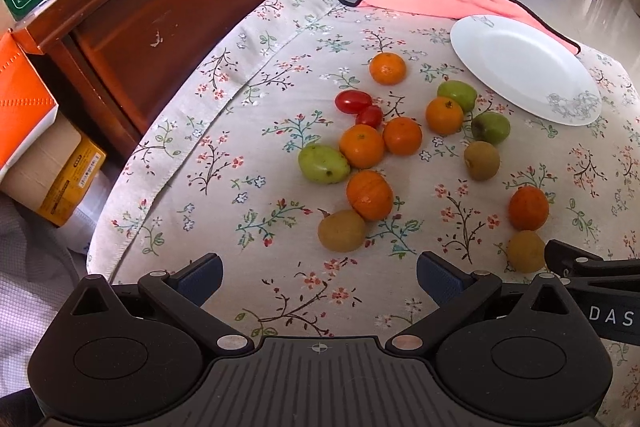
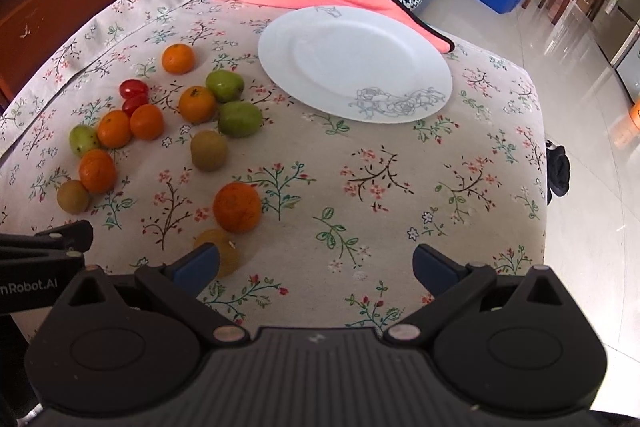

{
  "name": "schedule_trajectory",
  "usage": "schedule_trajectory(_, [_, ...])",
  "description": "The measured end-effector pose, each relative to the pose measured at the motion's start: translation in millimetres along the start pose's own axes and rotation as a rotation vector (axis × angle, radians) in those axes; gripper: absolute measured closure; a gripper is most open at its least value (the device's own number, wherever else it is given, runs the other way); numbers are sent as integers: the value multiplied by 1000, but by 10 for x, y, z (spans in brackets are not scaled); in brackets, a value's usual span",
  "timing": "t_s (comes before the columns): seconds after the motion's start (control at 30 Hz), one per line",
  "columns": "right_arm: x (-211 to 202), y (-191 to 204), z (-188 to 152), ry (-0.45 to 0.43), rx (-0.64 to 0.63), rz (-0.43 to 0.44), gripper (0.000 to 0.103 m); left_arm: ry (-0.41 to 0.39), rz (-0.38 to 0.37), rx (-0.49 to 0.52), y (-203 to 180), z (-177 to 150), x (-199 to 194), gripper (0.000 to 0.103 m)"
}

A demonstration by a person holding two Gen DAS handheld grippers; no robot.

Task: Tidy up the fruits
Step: 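Move both grippers toward the brown kiwis in the fruit pile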

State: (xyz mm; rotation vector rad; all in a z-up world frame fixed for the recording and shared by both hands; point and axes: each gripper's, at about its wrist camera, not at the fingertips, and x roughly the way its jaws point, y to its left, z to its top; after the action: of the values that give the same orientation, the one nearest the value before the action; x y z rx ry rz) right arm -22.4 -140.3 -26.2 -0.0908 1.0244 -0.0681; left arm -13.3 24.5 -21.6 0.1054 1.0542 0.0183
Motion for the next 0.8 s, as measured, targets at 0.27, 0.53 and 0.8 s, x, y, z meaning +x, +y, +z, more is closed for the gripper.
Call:
schedule_trajectory(0.27, [5, 12, -4, 1, -6, -2, 1, -5, 4, 4, 6, 2, -6, 0])
schedule_trajectory(0.53, [4, 9, -12, -1, -6, -5, 1, -13, 6, 12, -11, -2, -22, 0])
schedule_trajectory(0.8, [5, 6, -13, -2, -7, -7, 1, -18, 3, 15, -13, 2, -35, 0])
